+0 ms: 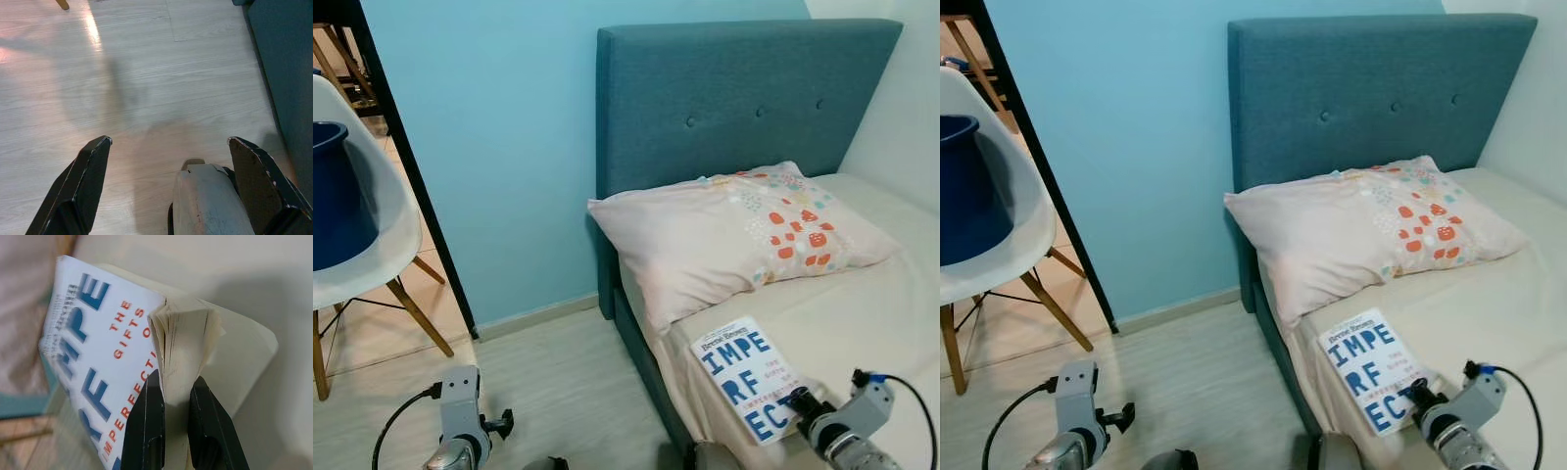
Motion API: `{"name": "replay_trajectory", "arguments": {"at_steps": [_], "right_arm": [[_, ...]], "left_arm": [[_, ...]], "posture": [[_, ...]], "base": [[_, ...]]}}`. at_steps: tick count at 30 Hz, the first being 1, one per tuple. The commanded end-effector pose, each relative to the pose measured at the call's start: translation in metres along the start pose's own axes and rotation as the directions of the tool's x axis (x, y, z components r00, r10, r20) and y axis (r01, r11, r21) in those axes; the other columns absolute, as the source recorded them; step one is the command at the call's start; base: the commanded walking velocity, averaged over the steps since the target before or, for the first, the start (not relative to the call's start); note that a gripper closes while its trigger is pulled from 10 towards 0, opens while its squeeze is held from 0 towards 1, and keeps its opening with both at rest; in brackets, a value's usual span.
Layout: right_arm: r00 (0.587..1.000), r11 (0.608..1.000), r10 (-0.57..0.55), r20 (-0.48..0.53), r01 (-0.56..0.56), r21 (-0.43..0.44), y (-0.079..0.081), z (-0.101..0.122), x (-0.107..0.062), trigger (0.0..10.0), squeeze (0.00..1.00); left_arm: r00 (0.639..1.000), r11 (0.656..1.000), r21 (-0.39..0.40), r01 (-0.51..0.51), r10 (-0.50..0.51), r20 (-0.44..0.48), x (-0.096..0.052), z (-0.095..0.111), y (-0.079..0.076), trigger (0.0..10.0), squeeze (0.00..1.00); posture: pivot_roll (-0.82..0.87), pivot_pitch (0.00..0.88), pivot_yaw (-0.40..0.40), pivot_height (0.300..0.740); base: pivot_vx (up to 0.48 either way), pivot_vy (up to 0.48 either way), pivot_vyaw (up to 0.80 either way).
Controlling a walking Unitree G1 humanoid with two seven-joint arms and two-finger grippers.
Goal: Clean up the room
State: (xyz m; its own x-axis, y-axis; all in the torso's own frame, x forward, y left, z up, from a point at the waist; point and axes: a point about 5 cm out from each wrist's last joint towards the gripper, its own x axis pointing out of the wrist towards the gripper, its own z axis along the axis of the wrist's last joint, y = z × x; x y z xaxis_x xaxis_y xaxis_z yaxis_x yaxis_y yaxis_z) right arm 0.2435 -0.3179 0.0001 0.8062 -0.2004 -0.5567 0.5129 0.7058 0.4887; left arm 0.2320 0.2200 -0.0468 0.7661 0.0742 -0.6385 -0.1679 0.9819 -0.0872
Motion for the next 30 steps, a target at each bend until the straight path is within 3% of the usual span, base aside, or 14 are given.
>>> {"name": "replay_trajectory", "arguments": {"at_steps": [1,4,6,9,13,14,18,19,20,30], "right_arm": [[0.999,1.000,-0.019,0.046,0.019,-0.008,-0.002,0.010,0.000,10.0,0.00],[0.997,1.000,0.008,0.080,-0.009,0.005,0.007,0.017,0.002,10.0,0.00],[0.996,0.999,0.049,0.068,-0.049,-0.001,0.019,0.013,0.007,10.0,0.00],[0.998,0.998,0.062,0.030,-0.061,-0.024,0.025,0.006,0.009,10.0,0.00],[0.997,0.997,0.069,-0.019,-0.070,-0.042,0.027,-0.003,0.009,10.0,0.05],[0.997,0.996,0.070,-0.023,-0.070,-0.046,0.027,-0.004,0.009,10.0,0.16],[0.998,0.996,0.067,-0.022,-0.068,-0.049,0.026,-0.004,0.009,10.0,0.16],[1.000,0.996,0.026,0.002,-0.026,-0.083,0.021,0.000,0.008,10.0,0.64],[0.999,0.994,-0.013,0.046,0.018,-0.107,0.016,0.009,0.007,10.0,1.00],[0.978,0.970,-0.118,0.171,0.150,-0.189,0.003,0.038,0.001,10.0,1.00]], "left_arm": [[1.000,1.000,0.010,-0.001,0.001,-0.006,-0.001,-0.003,0.002,10.0,0.00],[1.000,1.000,0.009,-0.002,0.002,-0.005,-0.001,-0.003,0.002,10.0,0.00],[1.000,1.000,0.008,-0.002,0.002,0.004,-0.001,-0.001,0.002,10.0,0.00],[1.000,1.000,0.009,-0.002,0.002,0.010,-0.001,-0.001,0.003,10.0,0.00],[1.000,1.000,0.017,-0.005,0.005,0.009,-0.002,-0.002,0.006,10.0,0.00],[1.000,1.000,0.021,-0.007,0.007,0.005,-0.003,-0.003,0.007,10.0,0.00],[1.000,1.000,0.024,-0.007,0.007,0.002,-0.003,-0.004,0.008,10.0,0.00],[1.000,1.000,0.026,-0.006,0.006,0.001,-0.003,-0.004,0.008,10.0,0.00],[1.000,1.000,0.028,-0.004,0.004,0.000,-0.003,-0.004,0.008,10.0,0.00],[1.000,1.000,0.031,0.006,-0.006,0.000,-0.002,-0.003,0.004,10.0,0.00]], "posture": [[0.07,0.000,-0.031,0.580],[0.07,0.000,-0.030,0.580],[0.09,0.000,-0.030,0.580],[0.09,0.000,-0.027,0.580],[0.09,0.000,-0.023,0.580],[0.09,0.000,-0.019,0.580],[0.09,0.000,-0.019,0.580],[0.09,0.000,-0.015,0.580],[0.09,0.000,-0.012,0.580],[0.07,0.000,-0.010,0.580]], "base": [[0.000,0.000,0.00],[0.000,0.000,0.00],[0.000,0.000,0.00],[0.000,0.000,0.00],[0.000,0.000,0.00],[0.000,0.000,0.00],[0.000,0.000,0.00],[0.000,0.000,0.00],[0.000,0.000,0.00],[0.000,0.000,0.00]]}}
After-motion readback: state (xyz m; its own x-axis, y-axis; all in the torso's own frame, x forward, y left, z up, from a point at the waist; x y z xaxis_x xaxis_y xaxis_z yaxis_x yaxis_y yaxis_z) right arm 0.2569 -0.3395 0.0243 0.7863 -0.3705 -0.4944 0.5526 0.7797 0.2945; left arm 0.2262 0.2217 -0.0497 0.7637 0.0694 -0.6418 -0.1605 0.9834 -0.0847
